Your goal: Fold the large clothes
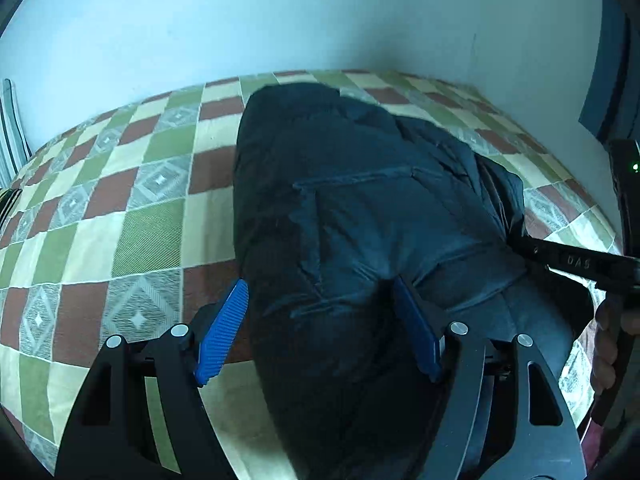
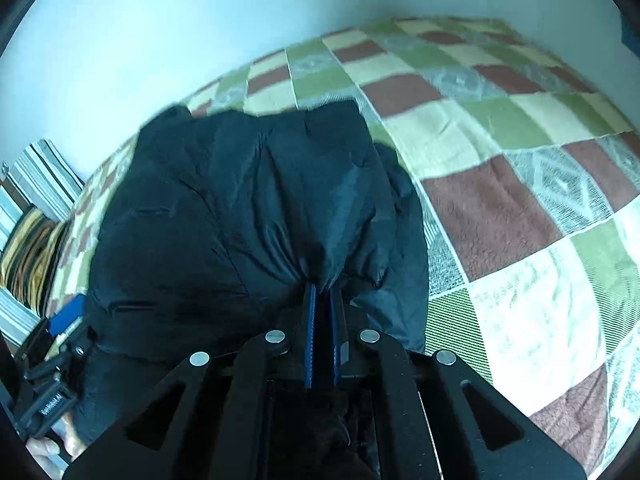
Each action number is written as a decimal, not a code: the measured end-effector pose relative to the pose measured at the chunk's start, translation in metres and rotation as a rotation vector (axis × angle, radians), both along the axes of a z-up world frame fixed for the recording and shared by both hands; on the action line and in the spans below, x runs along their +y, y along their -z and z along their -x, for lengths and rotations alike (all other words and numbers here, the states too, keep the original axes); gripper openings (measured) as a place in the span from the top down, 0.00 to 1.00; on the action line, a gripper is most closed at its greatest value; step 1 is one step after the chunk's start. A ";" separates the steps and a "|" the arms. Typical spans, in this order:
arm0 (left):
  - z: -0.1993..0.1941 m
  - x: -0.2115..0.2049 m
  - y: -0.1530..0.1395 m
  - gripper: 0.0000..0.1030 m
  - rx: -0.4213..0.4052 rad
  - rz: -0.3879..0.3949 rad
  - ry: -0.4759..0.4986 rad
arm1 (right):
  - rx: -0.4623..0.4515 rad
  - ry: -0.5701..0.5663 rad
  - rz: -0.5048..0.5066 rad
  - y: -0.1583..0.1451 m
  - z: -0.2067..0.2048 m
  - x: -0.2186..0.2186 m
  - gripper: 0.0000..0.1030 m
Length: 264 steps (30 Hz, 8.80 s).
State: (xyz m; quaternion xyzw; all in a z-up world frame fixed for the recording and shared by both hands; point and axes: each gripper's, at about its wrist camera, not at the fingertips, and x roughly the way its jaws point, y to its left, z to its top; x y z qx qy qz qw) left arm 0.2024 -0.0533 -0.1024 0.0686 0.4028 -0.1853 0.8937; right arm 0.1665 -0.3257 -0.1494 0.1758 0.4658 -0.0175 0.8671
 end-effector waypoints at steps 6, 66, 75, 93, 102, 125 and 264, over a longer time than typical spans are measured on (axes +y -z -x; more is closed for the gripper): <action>-0.009 -0.013 0.018 0.28 0.025 -0.061 0.013 | 0.019 -0.024 0.034 0.032 -0.012 0.008 0.93; 0.021 0.015 0.023 0.24 0.082 0.035 -0.066 | -0.058 -0.017 -0.003 0.020 0.057 0.007 0.77; 0.009 0.036 -0.016 0.24 0.028 0.089 -0.086 | -0.093 -0.011 0.013 -0.026 0.058 -0.009 0.73; -0.085 0.001 0.013 0.24 0.085 -0.077 -0.063 | 0.005 -0.131 0.055 0.000 -0.073 0.011 0.73; -0.099 -0.004 0.036 0.30 0.130 -0.082 -0.051 | 0.032 -0.124 0.051 0.026 -0.084 0.012 0.74; -0.096 -0.007 0.038 0.29 0.107 -0.102 -0.064 | 0.006 -0.100 0.069 0.029 -0.082 0.015 0.74; 0.184 0.041 -0.102 0.02 -0.278 0.044 -0.257 | -0.347 -0.024 0.233 -0.112 0.177 0.073 0.20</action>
